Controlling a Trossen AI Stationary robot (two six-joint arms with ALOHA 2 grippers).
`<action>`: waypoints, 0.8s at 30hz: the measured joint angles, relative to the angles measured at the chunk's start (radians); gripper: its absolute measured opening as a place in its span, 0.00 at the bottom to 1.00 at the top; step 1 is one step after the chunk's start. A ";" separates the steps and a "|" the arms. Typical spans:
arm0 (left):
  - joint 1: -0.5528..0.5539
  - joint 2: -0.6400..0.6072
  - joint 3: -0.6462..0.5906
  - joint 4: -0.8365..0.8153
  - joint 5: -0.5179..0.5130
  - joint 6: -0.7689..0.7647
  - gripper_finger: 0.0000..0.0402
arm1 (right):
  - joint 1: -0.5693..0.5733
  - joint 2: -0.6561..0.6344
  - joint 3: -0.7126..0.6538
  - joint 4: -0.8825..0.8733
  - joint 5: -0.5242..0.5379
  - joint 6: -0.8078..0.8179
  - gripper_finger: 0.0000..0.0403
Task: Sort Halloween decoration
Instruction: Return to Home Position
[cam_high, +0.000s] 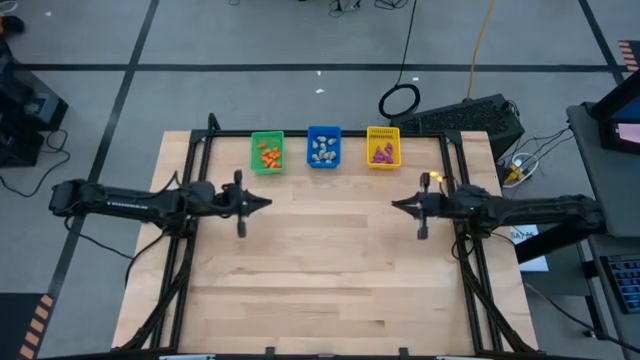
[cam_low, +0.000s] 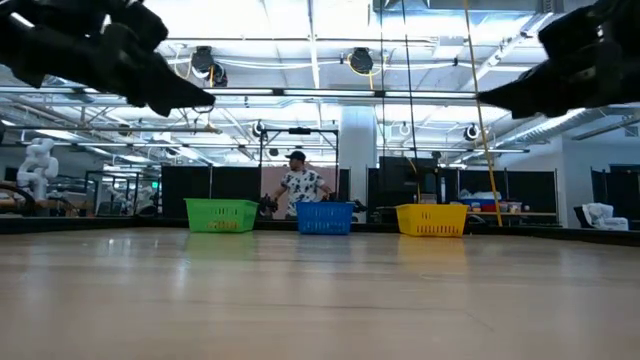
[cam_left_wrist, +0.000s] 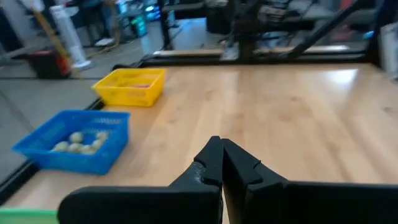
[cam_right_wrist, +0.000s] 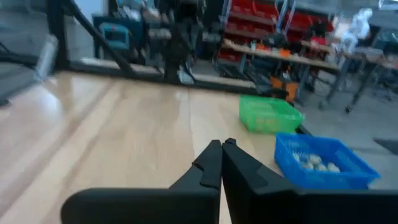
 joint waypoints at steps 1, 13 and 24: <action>-0.004 -0.018 -0.008 -0.001 0.018 -0.002 0.00 | 0.000 -0.038 0.000 -0.020 -0.014 0.000 0.00; -0.040 -0.251 -0.134 -0.002 0.082 -0.031 0.00 | 0.000 -0.383 0.001 -0.283 -0.015 -0.008 0.00; -0.033 -0.668 -0.199 -0.298 0.027 -0.034 0.00 | -0.027 -0.383 0.003 -0.313 -0.011 -0.008 0.00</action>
